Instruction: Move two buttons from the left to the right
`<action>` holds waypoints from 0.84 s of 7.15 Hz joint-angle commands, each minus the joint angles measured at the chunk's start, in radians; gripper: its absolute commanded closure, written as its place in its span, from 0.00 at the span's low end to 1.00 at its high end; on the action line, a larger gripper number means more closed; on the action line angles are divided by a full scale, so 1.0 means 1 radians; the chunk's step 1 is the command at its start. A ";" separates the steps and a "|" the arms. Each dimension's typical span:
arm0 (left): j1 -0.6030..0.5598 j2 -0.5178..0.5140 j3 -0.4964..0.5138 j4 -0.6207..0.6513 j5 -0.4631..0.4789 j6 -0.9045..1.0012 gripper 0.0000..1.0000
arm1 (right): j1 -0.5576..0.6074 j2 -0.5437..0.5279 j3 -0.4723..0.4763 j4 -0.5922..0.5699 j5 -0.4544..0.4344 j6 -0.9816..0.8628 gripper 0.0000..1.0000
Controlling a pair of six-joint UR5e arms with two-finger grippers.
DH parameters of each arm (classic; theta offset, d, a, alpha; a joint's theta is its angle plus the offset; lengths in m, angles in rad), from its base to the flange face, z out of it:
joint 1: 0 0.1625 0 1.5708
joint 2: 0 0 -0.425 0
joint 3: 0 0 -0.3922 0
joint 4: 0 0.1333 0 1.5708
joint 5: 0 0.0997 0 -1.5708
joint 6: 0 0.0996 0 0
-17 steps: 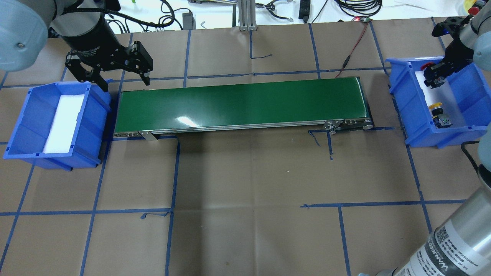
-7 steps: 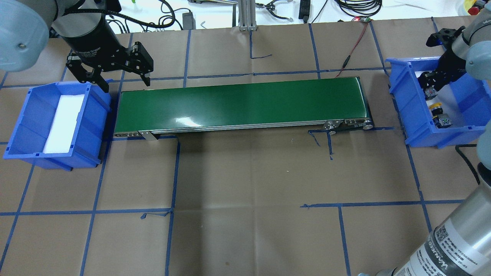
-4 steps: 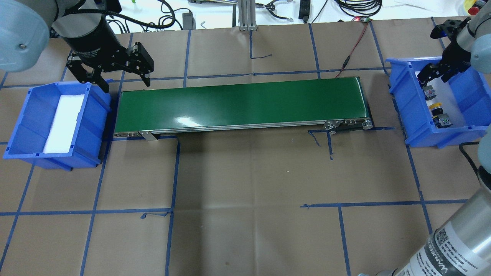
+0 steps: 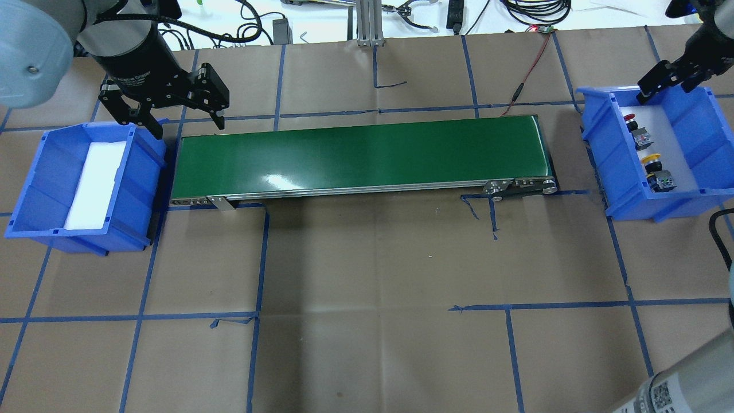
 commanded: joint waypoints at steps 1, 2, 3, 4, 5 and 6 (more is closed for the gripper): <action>0.000 0.000 -0.001 0.000 0.000 0.000 0.00 | 0.020 -0.177 0.020 0.107 0.026 0.001 0.00; 0.000 0.000 -0.003 0.000 0.000 0.000 0.00 | 0.095 -0.223 0.064 0.147 0.020 0.004 0.00; 0.000 0.000 -0.003 0.000 0.000 0.000 0.00 | 0.177 -0.262 0.078 0.246 0.020 0.016 0.00; 0.000 0.000 -0.003 0.000 0.000 0.000 0.00 | 0.228 -0.302 0.080 0.276 0.017 0.133 0.00; 0.000 0.000 -0.003 0.000 0.000 0.000 0.00 | 0.270 -0.325 0.078 0.277 0.017 0.335 0.00; 0.000 0.000 -0.003 0.000 0.000 0.000 0.00 | 0.328 -0.327 0.081 0.277 0.006 0.540 0.00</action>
